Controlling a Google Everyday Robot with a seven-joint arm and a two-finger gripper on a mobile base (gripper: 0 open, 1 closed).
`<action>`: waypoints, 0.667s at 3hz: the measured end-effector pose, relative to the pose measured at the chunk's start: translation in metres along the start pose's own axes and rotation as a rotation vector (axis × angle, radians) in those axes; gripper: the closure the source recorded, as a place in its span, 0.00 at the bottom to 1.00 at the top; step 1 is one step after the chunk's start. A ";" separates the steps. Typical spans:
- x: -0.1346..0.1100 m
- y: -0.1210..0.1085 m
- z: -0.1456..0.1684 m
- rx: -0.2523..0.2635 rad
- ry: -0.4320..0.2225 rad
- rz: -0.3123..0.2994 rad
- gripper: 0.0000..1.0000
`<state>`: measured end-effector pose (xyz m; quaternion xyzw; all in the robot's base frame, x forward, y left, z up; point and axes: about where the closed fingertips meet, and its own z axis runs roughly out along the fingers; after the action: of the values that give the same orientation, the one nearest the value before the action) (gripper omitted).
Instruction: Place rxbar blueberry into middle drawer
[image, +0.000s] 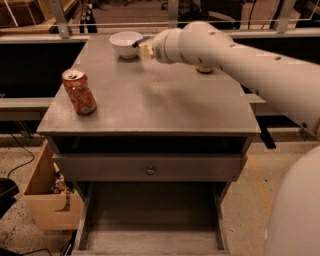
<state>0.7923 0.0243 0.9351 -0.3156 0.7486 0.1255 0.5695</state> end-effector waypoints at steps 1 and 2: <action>-0.052 -0.005 -0.039 0.065 -0.009 -0.086 1.00; -0.083 -0.010 -0.078 0.088 -0.035 -0.125 1.00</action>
Offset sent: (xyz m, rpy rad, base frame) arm -0.0819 -0.0522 0.1461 -0.0542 -0.1634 -0.0169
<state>0.7511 0.0011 1.0386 -0.3339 0.7221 0.0622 0.6027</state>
